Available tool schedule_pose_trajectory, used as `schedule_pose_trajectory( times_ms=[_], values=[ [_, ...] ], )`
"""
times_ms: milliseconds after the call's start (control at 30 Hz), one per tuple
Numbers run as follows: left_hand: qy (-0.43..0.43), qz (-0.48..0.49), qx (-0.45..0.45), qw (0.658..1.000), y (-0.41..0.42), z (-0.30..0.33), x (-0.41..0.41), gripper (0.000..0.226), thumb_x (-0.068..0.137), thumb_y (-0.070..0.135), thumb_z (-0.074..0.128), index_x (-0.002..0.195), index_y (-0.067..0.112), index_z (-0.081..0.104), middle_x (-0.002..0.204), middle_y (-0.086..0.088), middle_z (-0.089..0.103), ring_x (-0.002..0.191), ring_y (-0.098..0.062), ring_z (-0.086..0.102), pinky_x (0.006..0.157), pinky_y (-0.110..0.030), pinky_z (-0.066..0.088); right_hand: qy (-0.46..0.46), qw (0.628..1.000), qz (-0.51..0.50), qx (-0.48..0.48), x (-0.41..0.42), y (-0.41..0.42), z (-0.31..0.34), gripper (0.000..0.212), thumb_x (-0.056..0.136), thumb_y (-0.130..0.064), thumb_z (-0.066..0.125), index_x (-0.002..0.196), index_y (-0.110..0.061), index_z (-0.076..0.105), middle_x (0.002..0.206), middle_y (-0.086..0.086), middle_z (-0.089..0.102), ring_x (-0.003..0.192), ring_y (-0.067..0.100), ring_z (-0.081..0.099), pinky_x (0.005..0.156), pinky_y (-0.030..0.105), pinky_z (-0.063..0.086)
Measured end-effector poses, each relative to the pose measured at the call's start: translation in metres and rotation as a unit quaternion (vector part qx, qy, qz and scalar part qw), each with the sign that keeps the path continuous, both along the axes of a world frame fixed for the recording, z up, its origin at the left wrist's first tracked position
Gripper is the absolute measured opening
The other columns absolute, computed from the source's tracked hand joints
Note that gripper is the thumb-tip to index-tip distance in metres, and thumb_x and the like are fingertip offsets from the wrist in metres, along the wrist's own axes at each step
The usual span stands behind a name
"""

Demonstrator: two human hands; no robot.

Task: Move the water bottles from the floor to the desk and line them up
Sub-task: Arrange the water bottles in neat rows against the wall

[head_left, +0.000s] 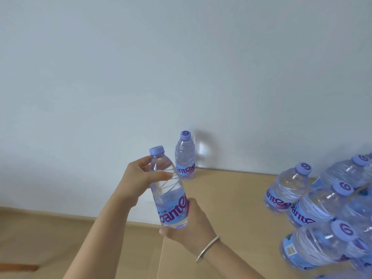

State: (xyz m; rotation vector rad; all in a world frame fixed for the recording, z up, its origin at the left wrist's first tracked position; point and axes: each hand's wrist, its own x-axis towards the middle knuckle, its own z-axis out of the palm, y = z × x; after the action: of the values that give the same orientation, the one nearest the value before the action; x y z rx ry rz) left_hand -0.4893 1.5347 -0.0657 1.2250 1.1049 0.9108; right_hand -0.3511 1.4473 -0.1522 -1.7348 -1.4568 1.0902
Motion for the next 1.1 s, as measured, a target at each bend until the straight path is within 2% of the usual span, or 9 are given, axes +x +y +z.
schedule_pose_trajectory(
  times_ms=[167, 267, 367, 433, 500, 633, 767, 900, 1100],
  values=[
    [-0.003, -0.041, 0.006, 0.999, 0.015, -0.001, 0.001, 0.043, 0.055, 0.010, 0.073, 0.098, 0.010, 0.069, 0.093, 0.001, 0.074, 0.082, -0.016, 0.069, 0.061, -0.022, 0.054, 0.010, 1.000, -0.018, 0.017, 0.007, 0.010, -0.004, 0.067, 0.044, -0.054, 0.076, 0.096, -0.035, 0.038, 0.105, -0.011, 0.056, 0.093, 0.003, 0.059, 0.077, 0.023, 0.053],
    [-0.026, -0.101, 0.001, 0.995, 0.023, -0.003, 0.006, 0.048, 0.056, -0.001, 0.071, 0.104, 0.004, 0.064, 0.098, -0.007, 0.070, 0.098, -0.020, 0.069, 0.071, -0.025, 0.055, 0.029, 0.999, -0.034, 0.011, 0.013, 0.019, -0.012, 0.063, 0.047, -0.046, 0.081, 0.094, -0.036, 0.041, 0.104, -0.010, 0.059, 0.091, 0.000, 0.060, 0.076, 0.020, 0.053],
    [0.059, -0.145, 0.021, 0.987, 0.036, -0.008, 0.021, 0.061, 0.052, 0.005, 0.076, 0.110, 0.011, 0.060, 0.101, -0.005, 0.070, 0.098, -0.018, 0.068, 0.082, -0.031, 0.054, 0.022, 0.996, -0.083, 0.001, 0.016, 0.032, -0.019, 0.057, 0.050, -0.040, 0.083, 0.092, -0.031, 0.047, 0.091, -0.012, 0.066, 0.082, 0.000, 0.063, 0.074, 0.024, 0.054],
    [0.140, -0.153, 0.052, 0.977, 0.043, -0.011, 0.034, 0.056, 0.051, 0.014, 0.076, 0.105, 0.021, 0.060, 0.098, 0.000, 0.069, 0.090, -0.015, 0.065, 0.080, -0.028, 0.052, 0.018, 0.993, -0.119, -0.012, 0.015, 0.043, -0.027, 0.051, 0.052, -0.038, 0.082, 0.089, -0.029, 0.050, 0.084, -0.013, 0.066, 0.079, 0.003, 0.063, 0.073, 0.023, 0.053],
    [0.190, -0.165, 0.075, 0.965, 0.046, -0.016, 0.046, 0.049, 0.054, 0.019, 0.077, 0.099, 0.028, 0.061, 0.097, 0.002, 0.067, 0.087, -0.012, 0.063, 0.079, -0.026, 0.050, 0.015, 0.989, -0.145, -0.027, 0.011, 0.053, -0.037, 0.053, 0.053, -0.036, 0.084, 0.094, -0.026, 0.052, 0.088, -0.012, 0.065, 0.083, 0.009, 0.064, 0.072, 0.022, 0.050],
    [0.236, -0.176, 0.102, 0.950, 0.054, -0.031, 0.051, 0.044, 0.062, 0.015, 0.079, 0.104, 0.020, 0.065, 0.108, 0.000, 0.055, 0.100, -0.017, 0.057, 0.090, -0.033, 0.048, 0.013, 0.980, -0.198, -0.028, 0.010, 0.069, -0.060, 0.057, 0.053, -0.030, 0.084, 0.100, -0.019, 0.053, 0.093, -0.003, 0.064, 0.089, 0.018, 0.062, 0.069, 0.022, 0.046],
    [0.238, -0.146, 0.093, 0.956, 0.062, -0.038, 0.043, 0.046, 0.055, 0.028, 0.072, 0.093, 0.048, 0.056, 0.109, 0.000, 0.054, 0.102, -0.016, 0.057, 0.095, -0.032, 0.047, -0.004, 0.983, -0.183, -0.014, 0.014, 0.088, -0.068, 0.058, 0.053, -0.025, 0.084, 0.102, -0.016, 0.054, 0.093, -0.001, 0.064, 0.088, 0.020, 0.061, 0.070, 0.024, 0.048],
    [0.226, -0.130, 0.100, 0.960, 0.066, -0.047, 0.040, 0.056, 0.062, 0.017, 0.082, 0.104, 0.043, 0.056, 0.110, 0.002, 0.054, 0.105, -0.017, 0.056, 0.098, -0.036, 0.046, -0.007, 0.984, -0.176, -0.003, 0.017, 0.100, -0.072, 0.056, 0.055, -0.019, 0.084, 0.101, -0.015, 0.052, 0.091, 0.000, 0.062, 0.088, 0.022, 0.060, 0.071, 0.026, 0.049],
    [0.213, -0.116, 0.116, 0.963, 0.067, -0.056, 0.040, 0.062, 0.065, 0.007, 0.081, 0.110, 0.039, 0.054, 0.109, 0.013, 0.055, 0.107, -0.012, 0.055, 0.098, -0.031, 0.045, -0.002, 0.986, -0.166, 0.002, 0.019, 0.103, -0.075, 0.061, 0.055, -0.017, 0.085, 0.105, -0.014, 0.052, 0.093, -0.004, 0.060, 0.087, 0.019, 0.060, 0.070, 0.021, 0.044]
  ],
)
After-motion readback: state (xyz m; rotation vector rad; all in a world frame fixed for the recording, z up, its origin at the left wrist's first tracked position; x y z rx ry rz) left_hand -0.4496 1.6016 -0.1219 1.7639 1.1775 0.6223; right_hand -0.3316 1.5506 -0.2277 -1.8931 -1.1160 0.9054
